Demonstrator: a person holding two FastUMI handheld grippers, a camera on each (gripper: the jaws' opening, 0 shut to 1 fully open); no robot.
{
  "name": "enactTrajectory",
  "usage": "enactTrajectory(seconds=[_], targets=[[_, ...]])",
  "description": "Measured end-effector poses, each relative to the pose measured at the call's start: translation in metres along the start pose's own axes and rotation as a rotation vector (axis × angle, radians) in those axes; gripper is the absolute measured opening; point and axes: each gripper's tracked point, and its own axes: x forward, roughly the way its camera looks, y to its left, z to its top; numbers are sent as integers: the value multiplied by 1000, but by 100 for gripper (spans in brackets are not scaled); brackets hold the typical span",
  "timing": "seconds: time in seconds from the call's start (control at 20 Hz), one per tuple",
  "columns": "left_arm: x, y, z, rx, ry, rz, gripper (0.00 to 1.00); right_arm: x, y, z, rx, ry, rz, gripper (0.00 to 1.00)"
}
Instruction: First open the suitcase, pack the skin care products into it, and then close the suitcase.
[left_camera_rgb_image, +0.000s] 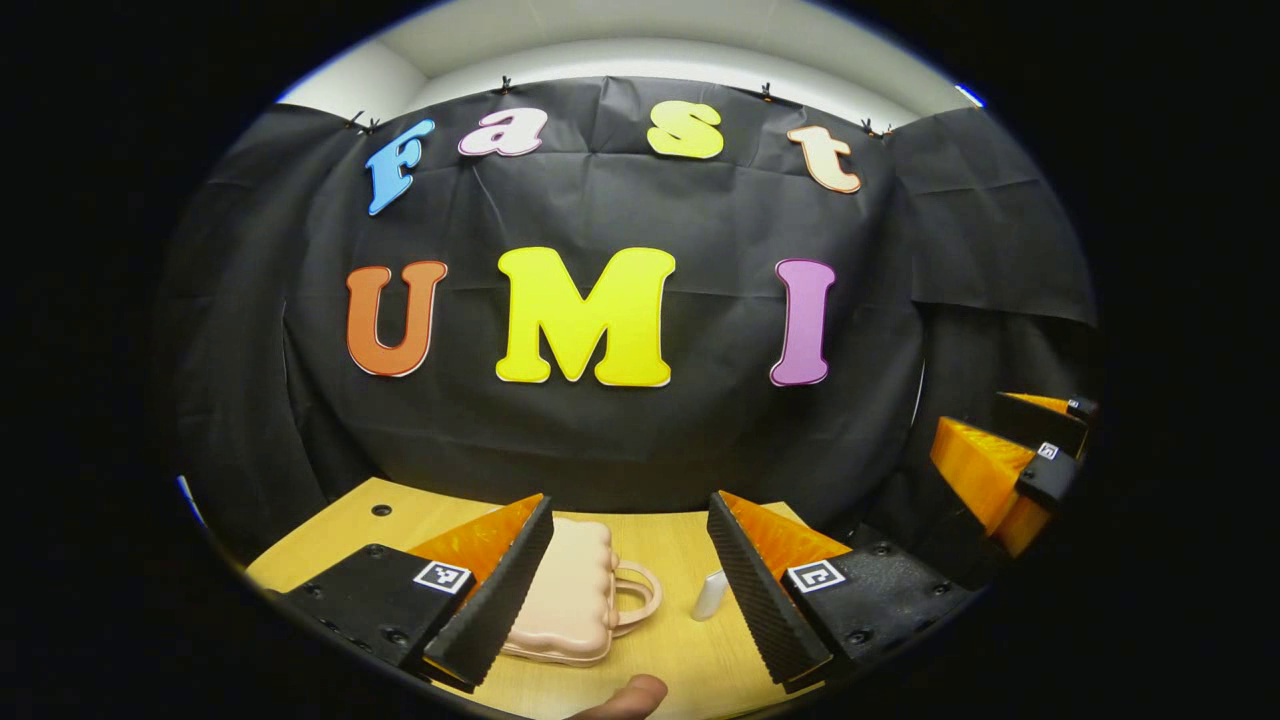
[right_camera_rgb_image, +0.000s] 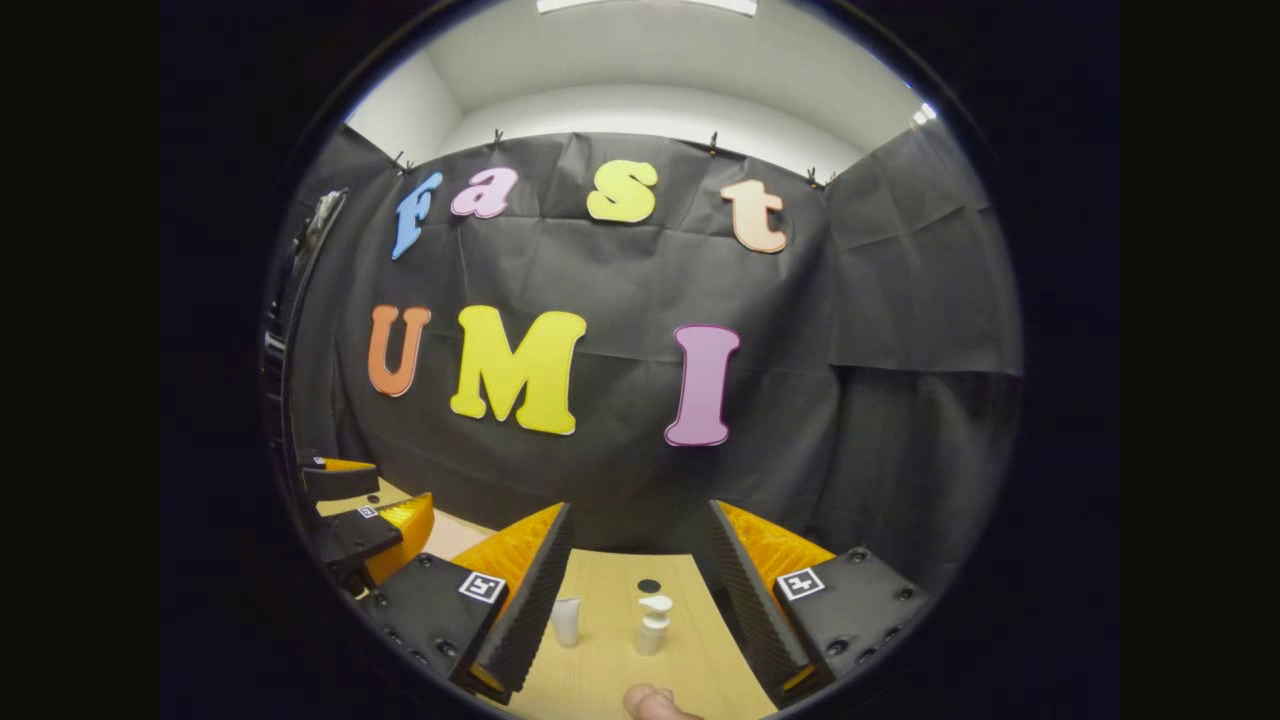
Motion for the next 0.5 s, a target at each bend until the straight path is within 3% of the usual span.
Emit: enactTrajectory(seconds=[0.2,0.5], targets=[[20,9,-27,101,2,26,99,7,-23,-10,-30,2,-52,80],[51,10,-111,281,109,26,99,10,-72,-41,-36,72,-133,81]])
